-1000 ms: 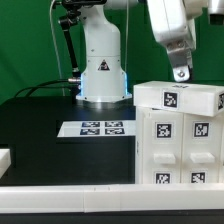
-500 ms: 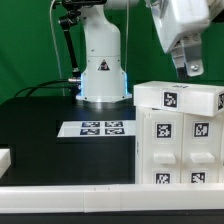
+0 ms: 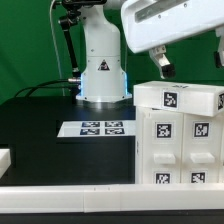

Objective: Assemble cabinet

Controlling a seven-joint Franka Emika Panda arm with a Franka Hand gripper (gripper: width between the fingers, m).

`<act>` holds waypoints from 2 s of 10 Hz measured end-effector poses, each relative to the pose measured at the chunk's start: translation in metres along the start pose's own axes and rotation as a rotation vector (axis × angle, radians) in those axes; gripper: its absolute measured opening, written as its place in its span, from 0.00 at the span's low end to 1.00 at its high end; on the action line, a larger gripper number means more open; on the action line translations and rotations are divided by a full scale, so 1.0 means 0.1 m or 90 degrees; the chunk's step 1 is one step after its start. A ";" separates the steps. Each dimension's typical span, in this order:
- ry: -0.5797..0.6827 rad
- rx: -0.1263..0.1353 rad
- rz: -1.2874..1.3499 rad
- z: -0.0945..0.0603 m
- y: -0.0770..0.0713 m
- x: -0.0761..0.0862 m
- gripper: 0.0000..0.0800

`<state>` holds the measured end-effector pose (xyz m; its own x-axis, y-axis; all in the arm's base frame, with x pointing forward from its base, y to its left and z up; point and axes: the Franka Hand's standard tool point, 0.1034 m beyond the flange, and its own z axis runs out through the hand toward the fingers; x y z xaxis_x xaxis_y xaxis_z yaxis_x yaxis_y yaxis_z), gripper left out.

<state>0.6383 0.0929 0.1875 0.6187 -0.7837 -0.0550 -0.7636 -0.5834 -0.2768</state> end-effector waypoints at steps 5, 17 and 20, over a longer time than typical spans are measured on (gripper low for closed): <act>0.002 -0.021 -0.293 0.01 0.04 0.01 1.00; -0.030 -0.085 -0.947 0.10 0.09 -0.11 1.00; -0.045 -0.098 -1.023 0.18 0.24 -0.07 1.00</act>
Offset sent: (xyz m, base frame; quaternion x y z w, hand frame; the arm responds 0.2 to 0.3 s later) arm 0.0000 0.0000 0.0000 0.0000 0.0000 -0.1938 0.9810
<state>0.6187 0.0881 0.1634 0.7597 0.6353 0.1385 0.6410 -0.7675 0.0046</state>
